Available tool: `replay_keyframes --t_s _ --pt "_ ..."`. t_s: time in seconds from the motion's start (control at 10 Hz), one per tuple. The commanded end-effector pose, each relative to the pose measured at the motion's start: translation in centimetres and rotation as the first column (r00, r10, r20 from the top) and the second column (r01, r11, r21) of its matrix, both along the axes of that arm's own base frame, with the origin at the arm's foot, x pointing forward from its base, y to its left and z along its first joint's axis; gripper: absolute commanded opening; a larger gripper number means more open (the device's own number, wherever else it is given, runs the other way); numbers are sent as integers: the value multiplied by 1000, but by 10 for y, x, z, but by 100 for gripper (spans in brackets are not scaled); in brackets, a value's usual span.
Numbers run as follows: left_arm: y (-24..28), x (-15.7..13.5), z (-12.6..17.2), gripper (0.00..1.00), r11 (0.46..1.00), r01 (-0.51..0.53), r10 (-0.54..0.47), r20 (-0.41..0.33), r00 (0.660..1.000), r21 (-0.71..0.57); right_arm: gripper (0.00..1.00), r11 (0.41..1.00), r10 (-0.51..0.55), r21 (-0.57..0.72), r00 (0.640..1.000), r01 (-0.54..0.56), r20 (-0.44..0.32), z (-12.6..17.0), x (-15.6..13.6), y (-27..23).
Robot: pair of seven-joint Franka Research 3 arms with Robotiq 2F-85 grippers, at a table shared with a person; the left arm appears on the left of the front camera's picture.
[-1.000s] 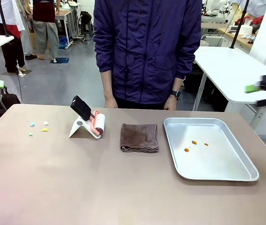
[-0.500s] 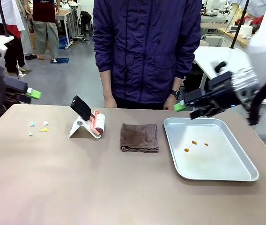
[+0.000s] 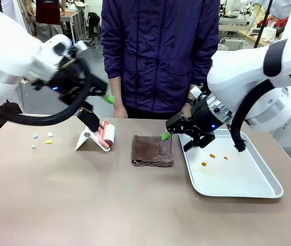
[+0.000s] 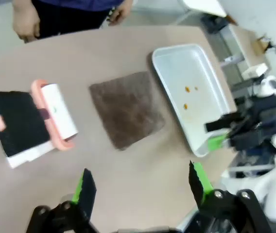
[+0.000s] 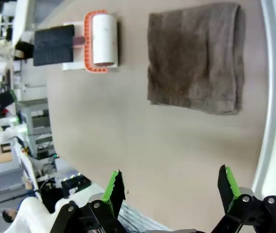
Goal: Clean the surface of the table.
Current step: Hold the Lint Roller with your left hand and the towel with your right hand.
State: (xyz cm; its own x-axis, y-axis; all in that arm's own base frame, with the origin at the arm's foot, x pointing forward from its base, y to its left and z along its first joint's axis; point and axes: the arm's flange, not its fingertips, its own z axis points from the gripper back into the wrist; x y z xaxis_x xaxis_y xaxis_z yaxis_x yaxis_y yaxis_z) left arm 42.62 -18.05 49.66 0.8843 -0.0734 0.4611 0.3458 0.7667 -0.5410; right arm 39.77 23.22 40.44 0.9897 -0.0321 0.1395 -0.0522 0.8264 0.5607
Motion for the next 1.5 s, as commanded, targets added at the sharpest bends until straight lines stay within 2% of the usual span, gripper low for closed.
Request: replay_keyframes --t_s 0.0,0.1,0.2,0.7,0.8,0.9,1.0,1.1,1.2,1.4 --pt "7 19 8 100 995 -56 68 -130 989 87 100 1000 -22 -6 999 22 -25 13 5 5" --pt "12 22 4 100 993 -60 75 -150 986 105 100 1000 0 0 1000 0 0 0 0 0" --pt "-18 0 6 100 998 -42 44 -49 998 37 100 1000 0 0 1000 0 0 0 0 0" --pt "-18 0 6 100 998 -42 44 -49 998 37 100 1000 0 0 1000 0 0 0 0 0" --pt "-26 1 10 100 997 -44 47 -67 997 56 100 1000 -13 5 1000 13 -15 1 1 1" --pt "-34 15 14 100 987 -58 68 -62 996 152 100 998 -4 -64 1000 6 18 0 15 13" --pt "-32 25 17 100 989 -3 19 -114 993 146 100 997 10 -83 999 -7 40 -3 26 20" --pt "-20 42 20 100 990 26 0 -175 984 142 100 994 43 -101 999 -41 20 -12 41 28" --pt "-5 53 22 100 981 -74 107 -183 977 178 100 992 35 -119 999 -33 15 -20 53 35" --pt "34 60 25 100 972 -156 191 -209 959 174 100 990 -12 -138 1000 13 10 -31 72 44"
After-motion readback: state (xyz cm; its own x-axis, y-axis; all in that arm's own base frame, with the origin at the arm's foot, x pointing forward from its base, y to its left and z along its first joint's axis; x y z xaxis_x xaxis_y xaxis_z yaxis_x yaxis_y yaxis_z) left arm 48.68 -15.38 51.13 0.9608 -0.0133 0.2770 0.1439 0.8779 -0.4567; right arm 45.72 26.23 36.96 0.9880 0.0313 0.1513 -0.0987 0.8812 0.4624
